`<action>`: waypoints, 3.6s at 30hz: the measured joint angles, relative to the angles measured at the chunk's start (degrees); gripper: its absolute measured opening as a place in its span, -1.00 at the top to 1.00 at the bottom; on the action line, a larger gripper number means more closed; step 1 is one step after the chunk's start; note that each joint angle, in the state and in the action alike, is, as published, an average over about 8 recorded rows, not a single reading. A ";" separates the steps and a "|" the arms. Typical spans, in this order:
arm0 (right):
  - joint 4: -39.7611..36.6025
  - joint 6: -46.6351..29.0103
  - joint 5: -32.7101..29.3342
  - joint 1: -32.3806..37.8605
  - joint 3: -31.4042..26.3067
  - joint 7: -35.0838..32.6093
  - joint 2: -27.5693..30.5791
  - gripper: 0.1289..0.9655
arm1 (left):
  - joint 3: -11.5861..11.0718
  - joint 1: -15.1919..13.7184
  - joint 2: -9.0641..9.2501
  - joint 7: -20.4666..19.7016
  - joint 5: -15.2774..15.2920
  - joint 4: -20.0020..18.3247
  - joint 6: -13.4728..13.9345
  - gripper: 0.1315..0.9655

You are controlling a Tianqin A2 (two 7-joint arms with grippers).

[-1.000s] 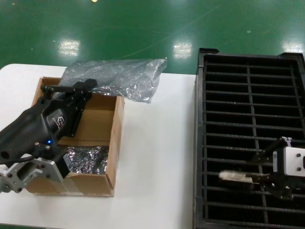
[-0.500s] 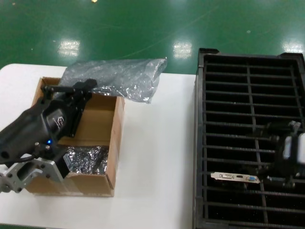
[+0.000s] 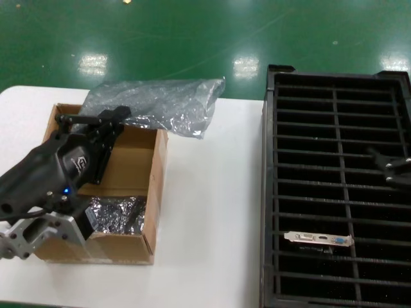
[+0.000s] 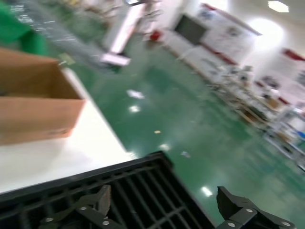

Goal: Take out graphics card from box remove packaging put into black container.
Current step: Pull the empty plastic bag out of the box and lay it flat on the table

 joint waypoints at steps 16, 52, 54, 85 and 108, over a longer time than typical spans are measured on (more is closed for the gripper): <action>-15.82 14.07 5.84 -5.95 7.97 11.77 -5.52 -0.86 | 0.00 0.00 0.00 0.00 0.00 0.00 0.00 0.98; -16.76 14.69 4.64 -6.23 8.34 13.86 -5.61 -1.00 | -17.43 -29.16 40.31 -79.26 32.42 13.42 68.62 0.98; -16.75 14.69 4.64 -6.23 8.34 13.86 -5.62 -1.00 | -16.50 -29.81 41.32 -83.94 36.58 15.52 69.33 0.98; -16.75 14.69 4.64 -6.23 8.34 13.86 -5.62 -1.00 | -12.71 -35.99 32.84 -87.32 38.14 18.02 45.06 0.37; -16.29 17.74 7.46 -7.60 6.70 9.27 -8.08 -1.00 | -18.24 -21.97 26.22 -60.36 30.62 5.21 19.97 -0.62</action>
